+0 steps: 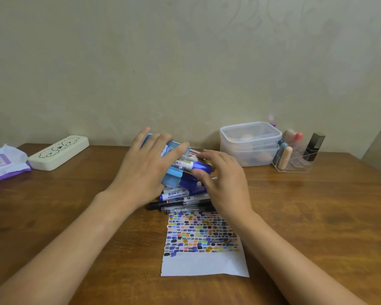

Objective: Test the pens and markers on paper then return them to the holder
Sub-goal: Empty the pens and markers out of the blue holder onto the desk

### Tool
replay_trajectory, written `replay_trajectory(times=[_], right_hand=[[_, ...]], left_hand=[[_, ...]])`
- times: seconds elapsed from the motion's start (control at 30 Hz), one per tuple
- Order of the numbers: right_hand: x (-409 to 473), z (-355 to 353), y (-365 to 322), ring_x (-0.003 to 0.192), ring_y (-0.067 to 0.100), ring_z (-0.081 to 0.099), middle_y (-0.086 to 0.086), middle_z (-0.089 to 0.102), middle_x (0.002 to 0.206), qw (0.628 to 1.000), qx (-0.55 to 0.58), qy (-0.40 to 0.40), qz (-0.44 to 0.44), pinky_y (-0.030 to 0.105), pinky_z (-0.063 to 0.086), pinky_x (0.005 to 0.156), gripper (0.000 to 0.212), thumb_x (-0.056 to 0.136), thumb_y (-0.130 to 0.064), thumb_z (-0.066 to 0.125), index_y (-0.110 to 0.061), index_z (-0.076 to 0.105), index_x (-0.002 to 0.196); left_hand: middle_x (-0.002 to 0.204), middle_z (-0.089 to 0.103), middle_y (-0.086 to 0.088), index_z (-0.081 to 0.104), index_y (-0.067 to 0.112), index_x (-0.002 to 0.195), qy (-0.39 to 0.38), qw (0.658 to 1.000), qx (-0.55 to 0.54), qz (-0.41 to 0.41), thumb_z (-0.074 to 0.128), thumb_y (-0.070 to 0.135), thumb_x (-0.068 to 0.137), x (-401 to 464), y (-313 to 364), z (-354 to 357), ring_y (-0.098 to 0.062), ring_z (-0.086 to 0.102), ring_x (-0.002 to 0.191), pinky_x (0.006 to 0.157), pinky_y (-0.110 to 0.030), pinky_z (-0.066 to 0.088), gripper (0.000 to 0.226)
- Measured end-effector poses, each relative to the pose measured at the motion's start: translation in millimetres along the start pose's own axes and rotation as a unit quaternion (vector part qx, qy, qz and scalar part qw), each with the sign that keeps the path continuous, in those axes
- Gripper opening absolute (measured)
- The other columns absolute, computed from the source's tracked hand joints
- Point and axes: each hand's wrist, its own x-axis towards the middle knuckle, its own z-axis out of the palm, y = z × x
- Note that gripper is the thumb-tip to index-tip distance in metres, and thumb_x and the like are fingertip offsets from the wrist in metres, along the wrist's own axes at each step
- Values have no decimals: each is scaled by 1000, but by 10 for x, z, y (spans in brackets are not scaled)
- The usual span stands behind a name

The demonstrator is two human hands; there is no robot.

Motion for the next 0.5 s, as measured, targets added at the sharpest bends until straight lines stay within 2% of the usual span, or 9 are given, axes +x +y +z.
replay_trajectory(times=[0.07, 0.13, 0.3, 0.4, 0.43, 0.5], right_hand=[[14, -27, 62, 114, 8, 58, -12, 61, 129, 1000, 17, -5, 14, 37, 51, 94, 31, 94, -40, 67, -26, 65, 121], [-16, -13, 111, 122, 5, 54, -11, 55, 138, 999, 38, -32, 21, 34, 51, 97, 30, 96, -37, 65, -25, 63, 122], [-61, 40, 147, 137, 6, 42, -8, 42, 150, 997, 46, -67, 17, 38, 51, 103, 33, 97, -32, 64, -24, 56, 128], [-88, 51, 161, 149, 12, 28, -3, 33, 158, 995, 43, -92, 21, 40, 42, 114, 37, 97, -30, 63, -22, 50, 131], [-98, 53, 161, 149, 13, 27, -1, 31, 160, 993, 46, -102, 21, 41, 40, 115, 39, 98, -28, 63, -21, 47, 132], [-113, 57, 159, 143, 12, 37, -2, 33, 157, 993, 59, -105, 16, 41, 45, 110, 41, 98, -25, 62, -21, 42, 134]], left_hand=[[130, 49, -8, 43, 28, 145, -3, 1000, 6, -4, 87, 26, 53, -8, -49, 21, -30, 52, 119, 119, -50, 22, 102], [130, 48, -8, 42, 29, 145, -12, 1000, 14, -9, 89, 30, 54, -27, -107, 47, -29, 51, 119, 119, -50, 22, 102], [129, 48, -5, 39, 32, 145, -23, 1000, 1, -17, 89, 39, 56, -56, -165, 89, -27, 53, 116, 118, -48, 23, 102], [130, 47, -5, 39, 33, 145, -27, 999, -7, -17, 88, 38, 57, -58, -171, 89, -27, 53, 117, 119, -48, 22, 102], [130, 47, -5, 39, 33, 146, -28, 999, -10, -18, 88, 38, 57, -59, -174, 86, -27, 53, 117, 119, -48, 22, 101], [130, 47, -4, 38, 33, 146, -33, 999, -13, -21, 87, 38, 57, -60, -177, 81, -26, 53, 118, 119, -48, 22, 101]])
